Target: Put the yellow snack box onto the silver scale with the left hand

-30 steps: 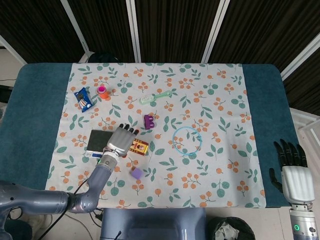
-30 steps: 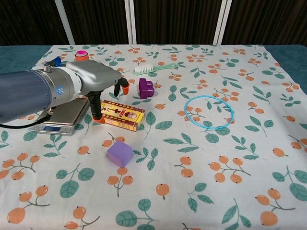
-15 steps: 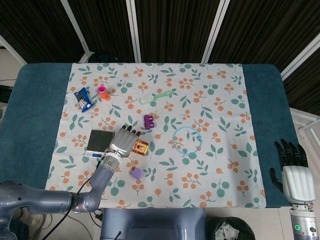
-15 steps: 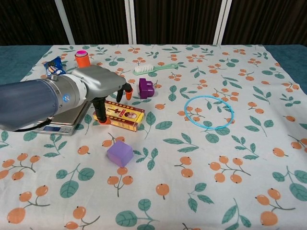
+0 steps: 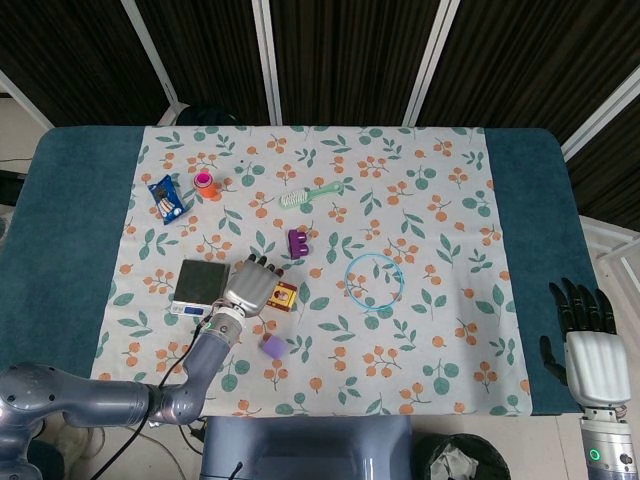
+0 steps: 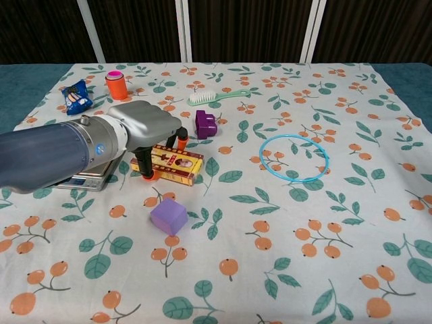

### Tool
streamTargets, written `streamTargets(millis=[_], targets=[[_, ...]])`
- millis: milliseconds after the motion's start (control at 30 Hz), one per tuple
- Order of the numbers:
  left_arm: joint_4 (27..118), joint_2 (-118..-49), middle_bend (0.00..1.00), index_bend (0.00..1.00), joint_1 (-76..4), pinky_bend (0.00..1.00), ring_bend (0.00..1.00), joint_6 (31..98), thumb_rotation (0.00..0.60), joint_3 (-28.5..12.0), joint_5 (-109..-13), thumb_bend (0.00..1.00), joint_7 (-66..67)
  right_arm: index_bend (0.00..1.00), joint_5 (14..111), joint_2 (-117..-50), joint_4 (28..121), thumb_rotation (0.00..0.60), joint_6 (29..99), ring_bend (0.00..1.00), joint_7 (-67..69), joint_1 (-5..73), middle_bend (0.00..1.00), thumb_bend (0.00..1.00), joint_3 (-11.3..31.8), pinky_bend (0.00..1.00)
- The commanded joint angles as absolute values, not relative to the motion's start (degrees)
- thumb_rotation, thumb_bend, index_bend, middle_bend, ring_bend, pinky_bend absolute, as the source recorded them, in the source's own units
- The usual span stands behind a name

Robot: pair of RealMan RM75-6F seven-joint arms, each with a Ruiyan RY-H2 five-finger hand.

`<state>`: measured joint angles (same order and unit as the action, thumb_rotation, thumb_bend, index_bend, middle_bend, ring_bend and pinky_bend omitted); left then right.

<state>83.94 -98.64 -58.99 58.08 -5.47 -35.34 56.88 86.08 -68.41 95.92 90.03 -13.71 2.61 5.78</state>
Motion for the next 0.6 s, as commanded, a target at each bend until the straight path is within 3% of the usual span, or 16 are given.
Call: streamTargets(millis=[33,233,600], targets=[[83.8,-98.7,0.45,0.37,-59.1,0.30,0.27,58.1,0.600,-5.4,-35.6,0.27,56.9,0.03,86.1,-68.4,95.9,0.600,90.0,0.06,-13.7,2.6,0.07,0.51,5.8,0.03],[83.5,-99.0,0.53,0.42,-59.1,0.37,0.33,58.8,0.600,-5.2,-36.6,0.31,56.7,0.03,85.9,-68.3,95.9,0.600,90.1,0.06,-13.4,2.6,0.07,0.51,5.9,0.03],[90.4,-94.7,0.53,0.43,-59.4,0.37,0.34,65.8,0.600,-7.9,-32.0,0.34,61.9,0.03,85.9,-68.3,95.7,0.600,90.1,0.06,-13.4,2.6,0.07,0.51,5.9,0.03]])
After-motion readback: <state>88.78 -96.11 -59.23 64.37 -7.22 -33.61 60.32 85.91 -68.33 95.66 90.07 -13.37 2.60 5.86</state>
